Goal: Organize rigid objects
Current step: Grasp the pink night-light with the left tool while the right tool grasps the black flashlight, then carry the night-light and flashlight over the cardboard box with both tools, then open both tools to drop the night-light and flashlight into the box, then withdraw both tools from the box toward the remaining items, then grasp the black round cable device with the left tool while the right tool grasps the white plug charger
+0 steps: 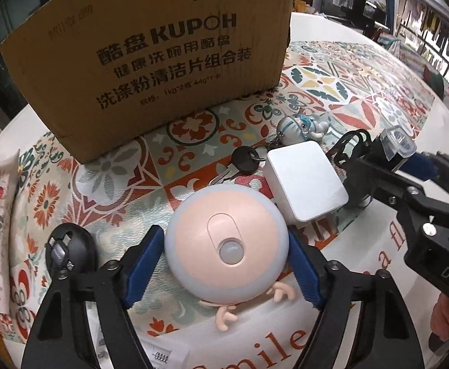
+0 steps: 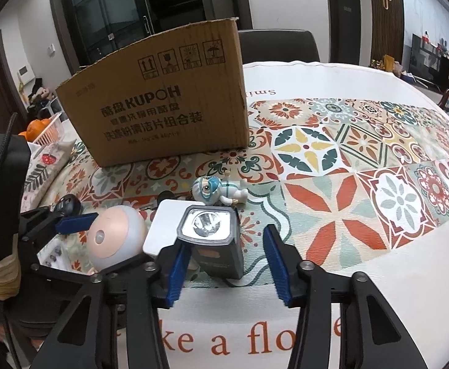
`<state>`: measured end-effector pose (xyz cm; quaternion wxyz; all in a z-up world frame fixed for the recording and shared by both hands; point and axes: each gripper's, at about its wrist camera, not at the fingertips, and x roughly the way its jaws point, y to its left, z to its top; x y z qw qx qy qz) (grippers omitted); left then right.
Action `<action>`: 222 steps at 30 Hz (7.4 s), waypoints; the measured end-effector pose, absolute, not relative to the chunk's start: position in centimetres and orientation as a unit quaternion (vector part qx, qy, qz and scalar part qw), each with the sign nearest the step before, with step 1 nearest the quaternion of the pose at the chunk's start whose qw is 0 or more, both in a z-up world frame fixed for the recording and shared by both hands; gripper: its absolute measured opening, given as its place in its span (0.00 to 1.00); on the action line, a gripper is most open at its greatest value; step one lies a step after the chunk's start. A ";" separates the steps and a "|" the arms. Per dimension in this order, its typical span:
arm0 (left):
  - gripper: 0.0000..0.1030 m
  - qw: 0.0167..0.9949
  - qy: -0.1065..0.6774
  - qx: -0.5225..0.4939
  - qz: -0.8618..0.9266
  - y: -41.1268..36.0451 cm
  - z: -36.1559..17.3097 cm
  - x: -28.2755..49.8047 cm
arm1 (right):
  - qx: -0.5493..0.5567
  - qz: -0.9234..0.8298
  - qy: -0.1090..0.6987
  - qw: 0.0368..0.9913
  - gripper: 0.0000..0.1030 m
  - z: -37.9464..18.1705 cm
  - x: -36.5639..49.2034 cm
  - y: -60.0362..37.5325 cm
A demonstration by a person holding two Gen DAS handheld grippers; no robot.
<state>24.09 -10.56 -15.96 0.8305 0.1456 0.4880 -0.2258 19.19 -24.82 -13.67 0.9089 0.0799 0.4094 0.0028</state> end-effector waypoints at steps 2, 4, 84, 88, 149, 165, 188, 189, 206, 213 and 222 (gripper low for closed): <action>0.72 0.831 0.488 0.139 -0.228 -10.5 -16.0 24.2 | 0.078 0.004 0.410 0.909 0.40 -13.7 19.2 -24.7; 0.72 0.833 0.485 0.137 -0.229 -10.4 -16.0 24.2 | 0.076 0.007 0.411 0.908 0.35 -13.7 19.2 -24.5; 0.72 0.942 0.299 0.036 -0.148 -6.1 3.5 30.0 | 0.041 0.067 0.250 0.965 0.30 3.0 26.4 -22.4; 0.72 0.942 0.301 0.043 -0.144 -6.3 3.7 31.5 | 0.038 0.067 0.251 0.965 0.30 3.3 27.6 -22.4; 0.82 0.933 0.339 0.053 -0.107 -5.2 1.7 28.9 | 0.035 0.049 0.282 0.958 0.60 2.1 27.2 -22.6; 0.83 0.935 0.338 0.052 -0.094 -2.7 0.7 24.7 | 0.031 0.036 0.277 0.960 0.68 1.6 23.5 -20.9; 0.84 0.917 0.383 0.051 -0.097 -0.3 -4.7 22.8 | 0.066 -0.001 0.344 0.937 0.68 -3.8 21.1 -19.3; 0.85 0.916 0.386 0.049 -0.096 -0.2 -5.0 22.8 | 0.066 -0.004 0.345 0.936 0.68 -4.0 21.0 -19.2; 0.86 0.894 0.434 0.051 -0.092 0.3 -10.3 23.7 | 0.084 -0.049 0.386 0.917 0.74 -9.0 20.8 -19.0; 0.86 0.886 0.452 0.054 -0.092 0.0 -12.0 24.3 | 0.091 -0.060 0.412 0.905 0.74 -11.0 21.1 -19.2; 0.85 0.875 0.473 0.049 -0.088 -0.1 -14.1 25.5 | 0.101 -0.066 0.442 0.889 0.74 -13.1 21.9 -19.5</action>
